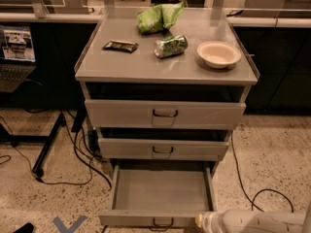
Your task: Close bottom drawer
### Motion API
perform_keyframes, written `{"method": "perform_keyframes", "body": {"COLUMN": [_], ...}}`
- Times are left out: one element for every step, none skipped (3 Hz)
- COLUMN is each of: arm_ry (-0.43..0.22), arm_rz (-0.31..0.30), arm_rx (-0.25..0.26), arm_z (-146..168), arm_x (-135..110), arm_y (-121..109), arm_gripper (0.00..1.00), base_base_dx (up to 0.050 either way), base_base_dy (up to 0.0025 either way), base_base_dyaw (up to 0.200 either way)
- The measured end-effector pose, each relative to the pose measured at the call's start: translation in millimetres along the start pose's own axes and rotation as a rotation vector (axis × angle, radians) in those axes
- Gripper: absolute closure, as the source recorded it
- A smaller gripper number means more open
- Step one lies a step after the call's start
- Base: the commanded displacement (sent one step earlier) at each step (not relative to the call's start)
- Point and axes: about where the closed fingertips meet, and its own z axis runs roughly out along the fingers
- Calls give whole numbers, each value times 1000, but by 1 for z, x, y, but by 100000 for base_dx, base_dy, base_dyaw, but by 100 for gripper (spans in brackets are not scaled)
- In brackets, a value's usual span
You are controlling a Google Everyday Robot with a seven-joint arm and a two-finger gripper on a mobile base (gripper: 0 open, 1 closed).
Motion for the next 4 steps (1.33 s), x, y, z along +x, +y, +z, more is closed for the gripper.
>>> {"method": "perform_keyframes", "body": {"arm_ry": [2,26,29,29], "arm_rz": [26,61,35,31], "arm_rx": [16,35,33,32], "arm_z": [12,37,59,60], "arm_x": [3,10,-15,-16], "arm_y": [-9,-24,-15,-13], "arm_gripper": [100,100,100,100], "base_base_dx": [0,0,0,0], "base_base_dy": [0,0,0,0], "base_base_dyaw": [0,0,0,0]}}
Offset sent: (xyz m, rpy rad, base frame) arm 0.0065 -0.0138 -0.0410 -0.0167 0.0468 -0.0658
